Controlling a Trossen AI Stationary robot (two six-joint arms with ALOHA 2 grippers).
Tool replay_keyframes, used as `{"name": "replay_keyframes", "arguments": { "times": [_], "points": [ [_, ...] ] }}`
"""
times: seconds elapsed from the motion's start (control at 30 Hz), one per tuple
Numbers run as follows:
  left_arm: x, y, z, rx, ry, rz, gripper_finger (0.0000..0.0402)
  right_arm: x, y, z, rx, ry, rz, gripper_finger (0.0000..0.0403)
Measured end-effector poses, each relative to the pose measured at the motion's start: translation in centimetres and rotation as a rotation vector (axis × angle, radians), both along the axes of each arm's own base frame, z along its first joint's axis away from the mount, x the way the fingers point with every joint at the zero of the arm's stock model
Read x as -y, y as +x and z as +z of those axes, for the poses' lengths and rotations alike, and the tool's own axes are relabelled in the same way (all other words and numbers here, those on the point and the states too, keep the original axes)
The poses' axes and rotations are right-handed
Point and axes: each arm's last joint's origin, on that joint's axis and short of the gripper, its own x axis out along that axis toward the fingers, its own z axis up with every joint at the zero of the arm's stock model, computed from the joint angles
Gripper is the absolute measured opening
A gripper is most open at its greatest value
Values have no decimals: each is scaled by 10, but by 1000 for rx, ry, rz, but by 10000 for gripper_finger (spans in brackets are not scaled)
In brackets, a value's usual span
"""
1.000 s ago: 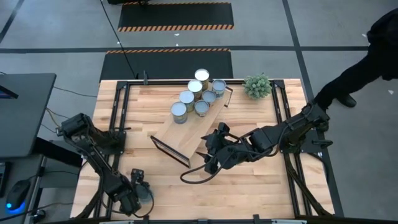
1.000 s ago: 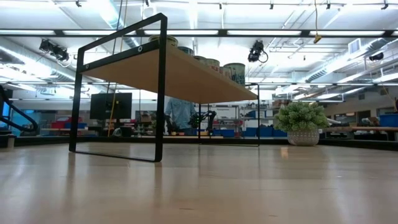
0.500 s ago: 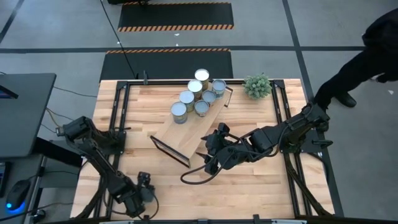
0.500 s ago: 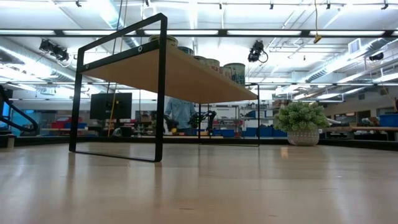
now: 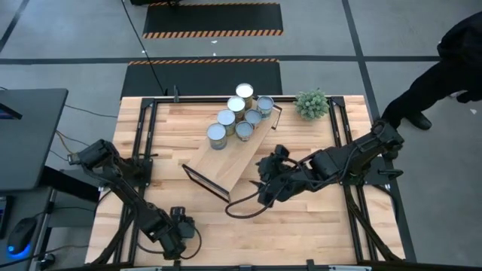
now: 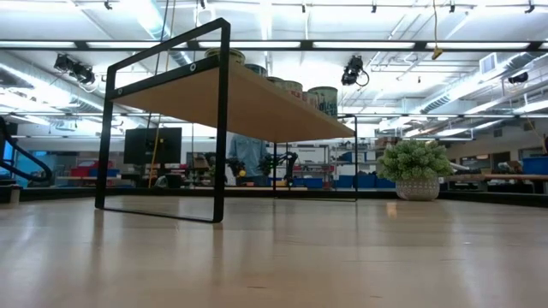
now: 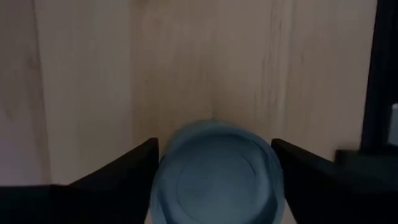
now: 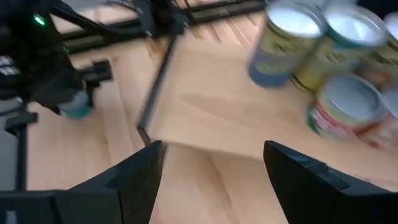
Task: Pick and place cans onto a shelf
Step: Put the canned tuna on the shelf
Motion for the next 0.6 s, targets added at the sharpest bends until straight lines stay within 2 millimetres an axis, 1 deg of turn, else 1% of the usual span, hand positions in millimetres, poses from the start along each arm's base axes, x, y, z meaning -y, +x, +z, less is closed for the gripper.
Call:
{"name": "replay_keyframes", "arguments": {
  "times": [0.07, 0.1, 0.23, 0.43, 0.5, 0.6],
  "points": [
    [-2, 4, 1, -24, -27, 38, 278, 3, -10, 3, -32, 4, -18, 284],
    [-3, 6, 2, -34, -43, 52, 273, 4, -15, 5, -40, 1, -22, 284],
    [-6, 12, 6, -53, -68, 88, 273, 4, -29, 11, -42, -39, -47, 284],
    [-22, 23, 11, -81, -76, 191, 272, 2, -35, 15, -12, -49, -74, 284],
    [-28, 27, 17, -73, -92, 230, 271, 1, -36, 14, -12, -37, -84, 284],
    [-35, 37, 30, -45, -135, 276, 272, 1, -37, 14, -10, -28, -96, 284]
  ]
}}
